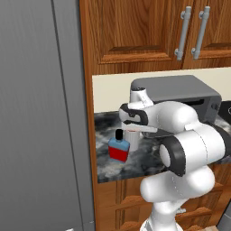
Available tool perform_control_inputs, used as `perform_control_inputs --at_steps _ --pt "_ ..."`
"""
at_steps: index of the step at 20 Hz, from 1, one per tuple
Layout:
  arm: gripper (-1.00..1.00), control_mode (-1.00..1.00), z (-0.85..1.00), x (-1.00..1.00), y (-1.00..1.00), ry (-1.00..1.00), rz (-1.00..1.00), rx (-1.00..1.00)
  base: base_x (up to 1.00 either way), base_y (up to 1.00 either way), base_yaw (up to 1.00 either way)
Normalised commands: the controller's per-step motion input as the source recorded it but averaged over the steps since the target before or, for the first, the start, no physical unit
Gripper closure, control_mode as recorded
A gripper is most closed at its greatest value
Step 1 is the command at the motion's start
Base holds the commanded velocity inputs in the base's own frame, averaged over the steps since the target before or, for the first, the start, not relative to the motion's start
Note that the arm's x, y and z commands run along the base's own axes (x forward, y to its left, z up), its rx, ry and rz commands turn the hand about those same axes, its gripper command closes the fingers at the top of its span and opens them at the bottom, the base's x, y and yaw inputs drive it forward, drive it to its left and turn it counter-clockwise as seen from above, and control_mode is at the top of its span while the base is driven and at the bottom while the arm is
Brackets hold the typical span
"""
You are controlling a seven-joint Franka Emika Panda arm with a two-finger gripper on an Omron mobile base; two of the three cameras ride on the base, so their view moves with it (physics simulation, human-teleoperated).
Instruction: Place the microwavable item in the microwave. Then, close the microwave door and press the start button.
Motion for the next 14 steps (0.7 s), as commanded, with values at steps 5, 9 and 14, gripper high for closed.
perform_control_inputs --at_steps 5,9,14 --pt "-1.0 -1.0 -0.48 0.0 0.01 0.09 0.0 0.0 0.0 0.0 0.0" --pt "1.0 -1.0 -0.34 -0.04 0.0 0.02 0.0 0.0 0.0 0.0 0.0" --pt "1.0 -1.0 -0.11 -0.25 -0.01 -0.03 0.0 0.0 0.0 0.0 0.0"
